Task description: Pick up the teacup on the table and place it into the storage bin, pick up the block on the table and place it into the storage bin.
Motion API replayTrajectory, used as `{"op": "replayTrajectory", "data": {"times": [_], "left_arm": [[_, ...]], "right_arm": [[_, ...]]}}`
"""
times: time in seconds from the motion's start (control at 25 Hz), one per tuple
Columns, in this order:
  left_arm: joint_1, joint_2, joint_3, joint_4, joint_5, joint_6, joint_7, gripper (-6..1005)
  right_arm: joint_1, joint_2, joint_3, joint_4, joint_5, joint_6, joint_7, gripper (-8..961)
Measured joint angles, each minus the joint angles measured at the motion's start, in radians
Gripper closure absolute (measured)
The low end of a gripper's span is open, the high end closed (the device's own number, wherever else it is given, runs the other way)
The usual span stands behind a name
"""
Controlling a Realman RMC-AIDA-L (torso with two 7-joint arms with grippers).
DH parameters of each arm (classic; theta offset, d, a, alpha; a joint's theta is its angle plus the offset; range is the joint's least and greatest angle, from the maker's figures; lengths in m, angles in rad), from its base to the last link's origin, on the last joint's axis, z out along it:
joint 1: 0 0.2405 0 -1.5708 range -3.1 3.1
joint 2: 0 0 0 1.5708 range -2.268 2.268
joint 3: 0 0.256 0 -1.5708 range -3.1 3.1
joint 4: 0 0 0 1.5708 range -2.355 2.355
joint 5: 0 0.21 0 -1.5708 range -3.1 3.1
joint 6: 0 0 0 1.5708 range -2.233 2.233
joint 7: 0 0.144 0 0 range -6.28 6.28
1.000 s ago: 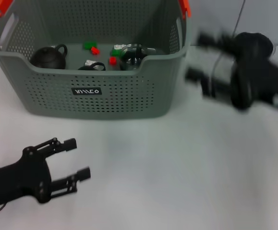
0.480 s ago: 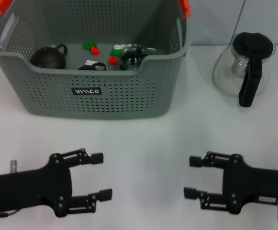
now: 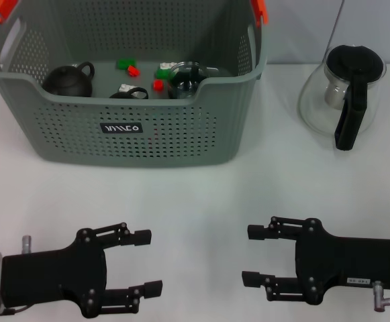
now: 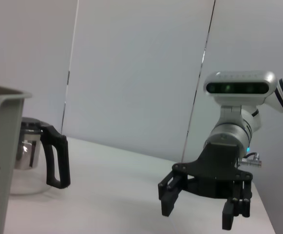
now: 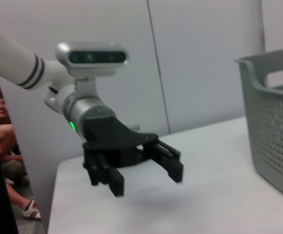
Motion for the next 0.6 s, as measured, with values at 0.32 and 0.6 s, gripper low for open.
{"op": "replayTrajectory", "data": {"times": [0.32, 0.6], "left_arm": [[-0.005, 0.0, 0.0, -0.003, 0.019, -0.006, -0.007, 208], [-0.001, 0.0, -0.009, -0.003, 0.019, -0.007, -0.006, 208]], "right_arm": [[0.023, -0.001, 0.001, 0.05, 0.005, -0.013, -0.055, 197], [0.025, -0.001, 0.015, 0.05, 0.0, -0.014, -0.054, 197]]}}
